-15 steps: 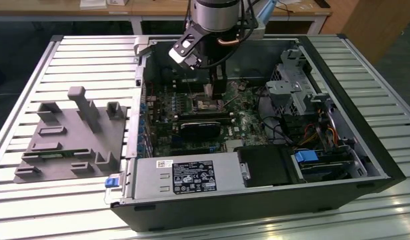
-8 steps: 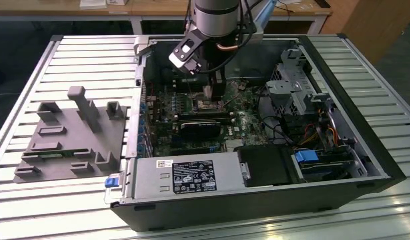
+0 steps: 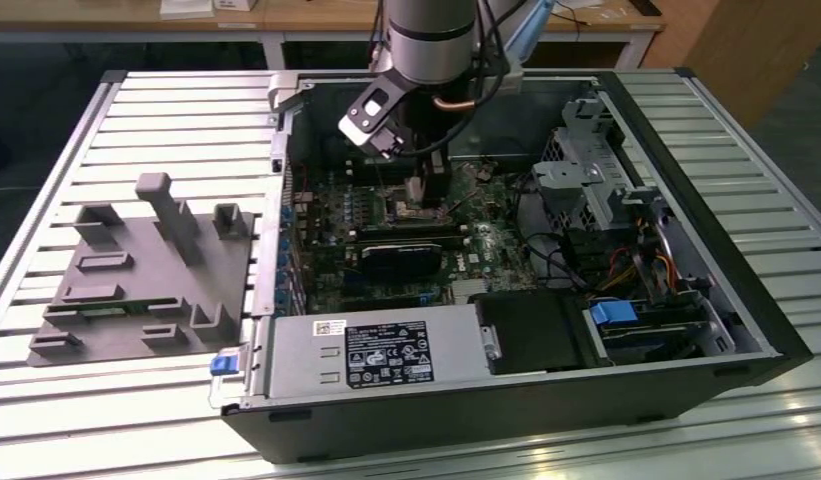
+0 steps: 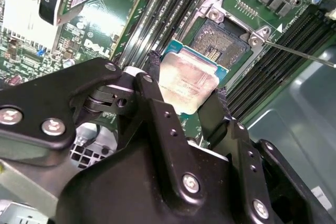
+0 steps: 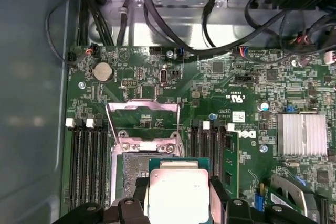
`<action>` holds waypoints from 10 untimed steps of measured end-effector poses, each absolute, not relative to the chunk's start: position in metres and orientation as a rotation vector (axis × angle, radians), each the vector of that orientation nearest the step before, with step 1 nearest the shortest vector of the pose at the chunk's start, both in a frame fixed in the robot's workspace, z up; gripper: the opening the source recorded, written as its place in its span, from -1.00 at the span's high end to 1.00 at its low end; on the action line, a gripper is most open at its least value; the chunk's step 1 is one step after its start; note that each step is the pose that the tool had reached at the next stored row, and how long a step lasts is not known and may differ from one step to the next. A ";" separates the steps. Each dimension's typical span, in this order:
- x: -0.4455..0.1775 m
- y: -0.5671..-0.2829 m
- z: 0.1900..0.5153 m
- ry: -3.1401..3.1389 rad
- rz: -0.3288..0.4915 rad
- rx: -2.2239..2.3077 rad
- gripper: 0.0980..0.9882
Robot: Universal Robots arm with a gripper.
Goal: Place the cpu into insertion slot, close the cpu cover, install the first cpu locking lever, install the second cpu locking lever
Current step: 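Place the cpu into insertion slot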
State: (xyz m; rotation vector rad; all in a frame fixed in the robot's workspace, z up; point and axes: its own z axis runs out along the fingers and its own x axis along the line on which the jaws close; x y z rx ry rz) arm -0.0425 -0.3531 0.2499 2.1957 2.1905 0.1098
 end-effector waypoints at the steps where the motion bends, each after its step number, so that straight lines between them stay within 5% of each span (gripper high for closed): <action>1: -0.043 -0.353 0.249 2.194 0.110 2.192 0.01; 10: -0.044 -0.347 0.238 2.221 0.110 2.166 0.01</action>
